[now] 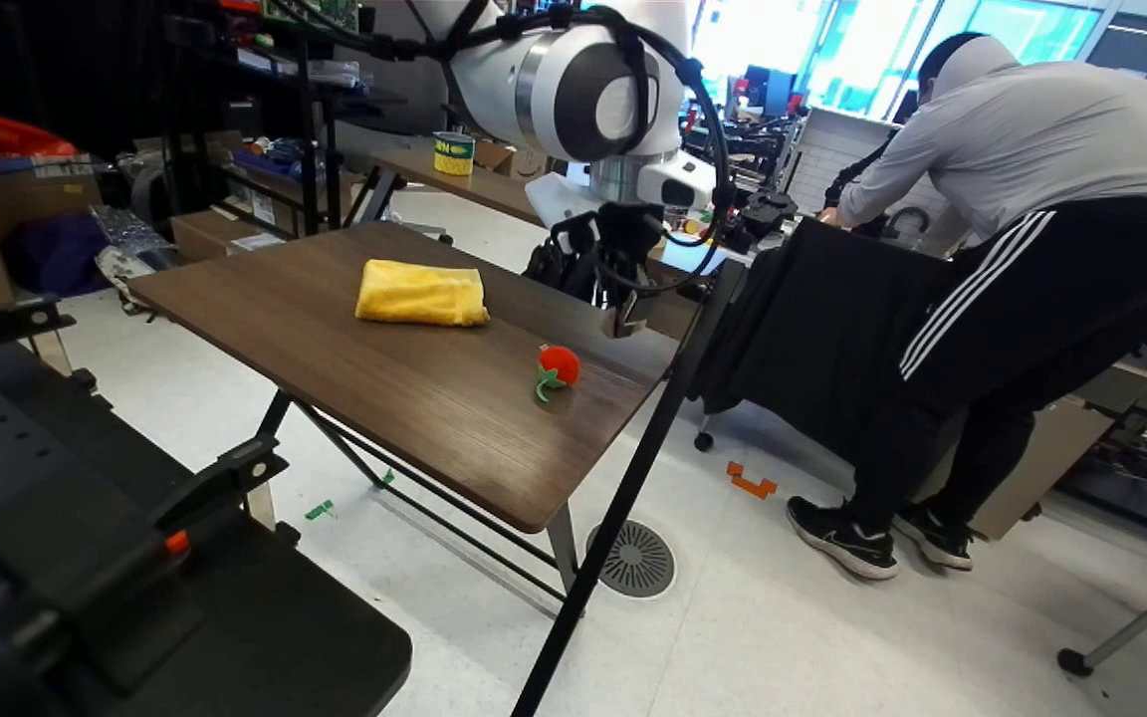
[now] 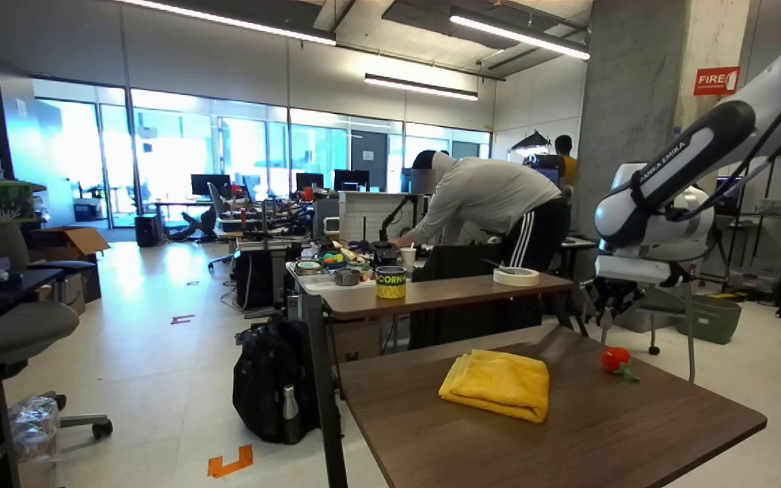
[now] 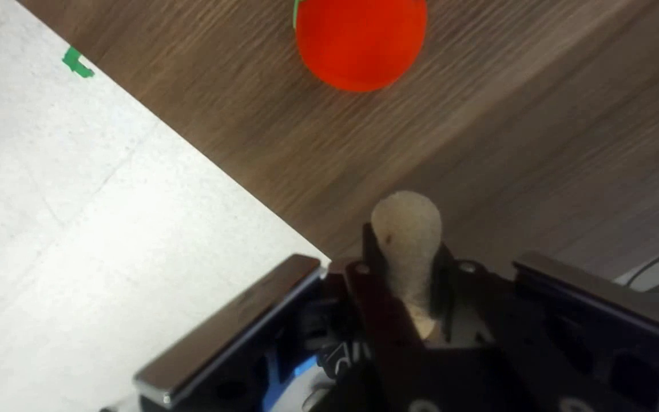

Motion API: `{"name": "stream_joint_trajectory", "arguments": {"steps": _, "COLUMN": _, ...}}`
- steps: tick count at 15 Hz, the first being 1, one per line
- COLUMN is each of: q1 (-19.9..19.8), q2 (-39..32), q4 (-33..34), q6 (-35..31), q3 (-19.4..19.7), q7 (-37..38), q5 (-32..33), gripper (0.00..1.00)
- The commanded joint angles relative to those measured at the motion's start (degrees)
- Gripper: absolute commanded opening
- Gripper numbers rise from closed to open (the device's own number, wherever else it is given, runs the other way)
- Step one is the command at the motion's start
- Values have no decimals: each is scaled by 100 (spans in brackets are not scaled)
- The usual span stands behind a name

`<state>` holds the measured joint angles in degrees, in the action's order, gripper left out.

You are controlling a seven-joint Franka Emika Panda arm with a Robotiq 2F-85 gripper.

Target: Wipe the table

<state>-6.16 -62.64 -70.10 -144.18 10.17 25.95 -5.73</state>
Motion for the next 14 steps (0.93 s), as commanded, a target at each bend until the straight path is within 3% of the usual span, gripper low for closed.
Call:
{"name": "stream_joint_trajectory", "arguments": {"steps": 1, "q1": -32, "q2": -605, "q4": 661, "q6": 61, "q3": 89, "q7": 440, "q5": -203, "gripper": 0}}
{"name": "stream_joint_trajectory", "arguments": {"steps": 9, "q1": -27, "q2": -1130, "q4": 1165, "q6": 177, "q3": 105, "q7": 781, "q5": -210, "gripper": 0}}
{"name": "stream_joint_trajectory", "arguments": {"steps": 10, "q1": -22, "q2": -1135, "q4": 1188, "q6": 181, "q3": 90, "q7": 775, "q5": -207, "gripper": 25}}
{"name": "stream_joint_trajectory", "arguments": {"steps": 11, "q1": -5, "q2": -1093, "q4": 1161, "q6": 220, "q3": 72, "q7": 738, "q5": -194, "gripper": 26}}
{"name": "stream_joint_trajectory", "arguments": {"steps": 14, "q1": 68, "q2": -867, "q4": 924, "q6": 140, "q3": -13, "q7": 661, "q5": -163, "gripper": 51}}
